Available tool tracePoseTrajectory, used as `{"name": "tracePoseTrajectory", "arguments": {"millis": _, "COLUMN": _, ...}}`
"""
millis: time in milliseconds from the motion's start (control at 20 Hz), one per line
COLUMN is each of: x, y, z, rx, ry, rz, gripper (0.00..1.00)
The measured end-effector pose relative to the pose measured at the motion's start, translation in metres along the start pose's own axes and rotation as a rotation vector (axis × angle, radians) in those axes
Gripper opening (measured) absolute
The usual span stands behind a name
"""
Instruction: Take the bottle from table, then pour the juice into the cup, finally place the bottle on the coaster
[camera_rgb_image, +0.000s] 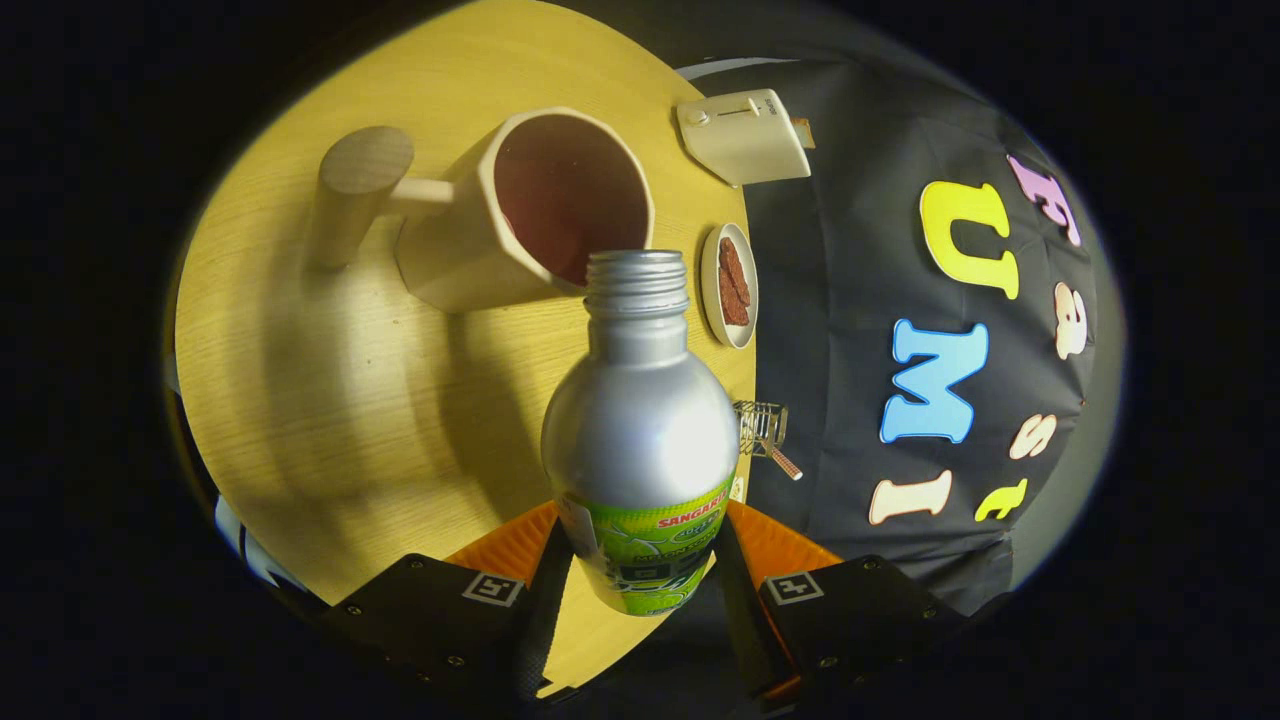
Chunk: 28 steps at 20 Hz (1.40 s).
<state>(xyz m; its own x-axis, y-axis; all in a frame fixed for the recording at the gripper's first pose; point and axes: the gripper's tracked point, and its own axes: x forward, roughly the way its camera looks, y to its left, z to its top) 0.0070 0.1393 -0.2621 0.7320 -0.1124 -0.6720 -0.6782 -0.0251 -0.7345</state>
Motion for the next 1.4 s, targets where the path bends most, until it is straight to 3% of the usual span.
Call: {"name": "tracePoseTrajectory", "arguments": {"millis": 1400, "x": -0.001, "y": -0.018, "z": -0.003, "rx": -0.203, "ry": 0.090, "rz": -0.020, "gripper": 0.73}}
